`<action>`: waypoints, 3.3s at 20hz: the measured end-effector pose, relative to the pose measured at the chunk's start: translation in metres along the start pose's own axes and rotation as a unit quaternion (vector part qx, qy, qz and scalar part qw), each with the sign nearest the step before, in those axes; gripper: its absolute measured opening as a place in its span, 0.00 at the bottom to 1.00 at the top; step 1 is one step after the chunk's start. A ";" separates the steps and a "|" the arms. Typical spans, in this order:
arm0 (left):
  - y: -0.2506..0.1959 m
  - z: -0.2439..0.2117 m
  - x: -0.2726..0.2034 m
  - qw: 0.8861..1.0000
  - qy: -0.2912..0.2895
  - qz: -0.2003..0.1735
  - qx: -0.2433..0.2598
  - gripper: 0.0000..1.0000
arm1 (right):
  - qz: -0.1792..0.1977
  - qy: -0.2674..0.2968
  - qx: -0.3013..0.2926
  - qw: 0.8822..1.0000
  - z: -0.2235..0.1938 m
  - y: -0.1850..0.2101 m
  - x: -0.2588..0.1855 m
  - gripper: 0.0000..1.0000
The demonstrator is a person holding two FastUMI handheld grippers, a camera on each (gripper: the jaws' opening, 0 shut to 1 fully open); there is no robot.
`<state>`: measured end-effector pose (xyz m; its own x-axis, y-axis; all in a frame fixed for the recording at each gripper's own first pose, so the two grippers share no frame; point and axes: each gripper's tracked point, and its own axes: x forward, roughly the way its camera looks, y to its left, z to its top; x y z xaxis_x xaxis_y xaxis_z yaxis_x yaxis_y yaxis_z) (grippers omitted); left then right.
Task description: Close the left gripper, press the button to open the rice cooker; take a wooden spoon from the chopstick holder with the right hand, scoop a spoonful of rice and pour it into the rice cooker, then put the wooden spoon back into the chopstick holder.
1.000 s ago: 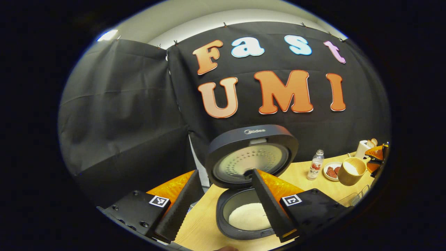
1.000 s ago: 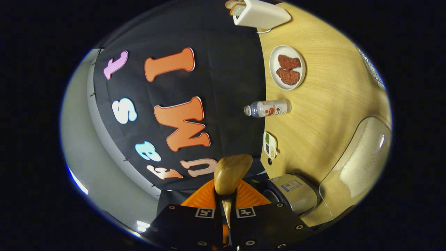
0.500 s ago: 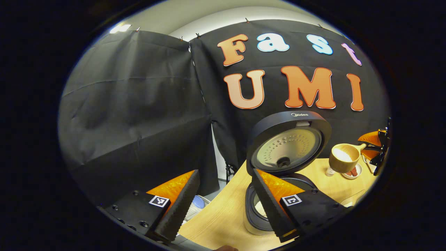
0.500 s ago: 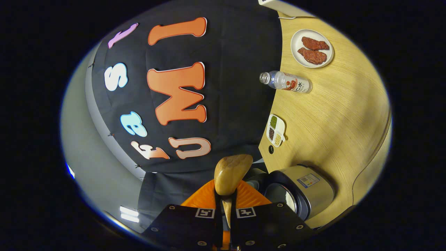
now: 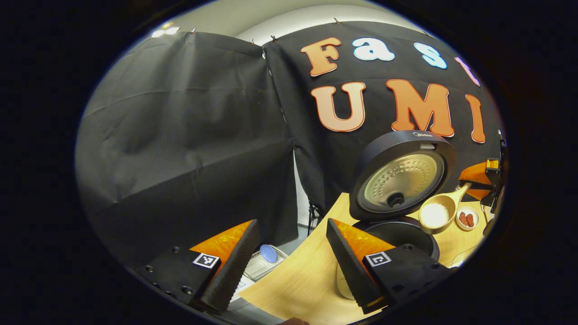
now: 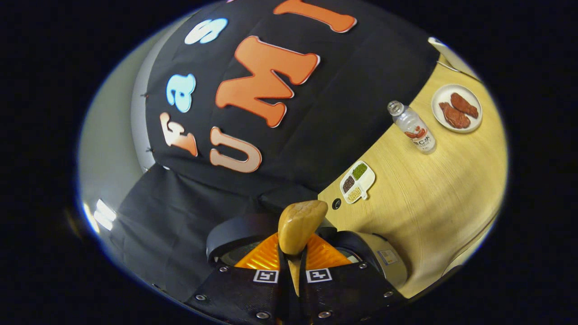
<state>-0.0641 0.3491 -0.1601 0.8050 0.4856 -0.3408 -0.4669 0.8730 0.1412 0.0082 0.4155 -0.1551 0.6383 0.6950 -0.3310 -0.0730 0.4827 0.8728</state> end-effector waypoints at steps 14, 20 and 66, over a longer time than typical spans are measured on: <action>0.015 -0.005 -0.005 1.000 -0.003 0.012 0.001 1.00 | 0.042 -0.059 -0.325 0.943 -0.019 0.068 -0.008 0.08; 0.020 -0.010 -0.005 1.000 0.002 0.015 -0.003 1.00 | 0.053 -0.072 -0.381 0.920 -0.022 0.082 -0.011 0.08; -0.193 0.016 -0.099 0.997 0.015 -0.080 0.016 0.97 | -0.234 -0.136 -0.286 0.919 0.161 -0.257 -0.314 0.08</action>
<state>-0.0476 0.1333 -0.1390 0.8566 0.3381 -0.3899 -0.3202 0.9407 0.1123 -0.0502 -0.0128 -0.2174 0.8647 0.2184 -0.4524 -0.0827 0.9501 0.3007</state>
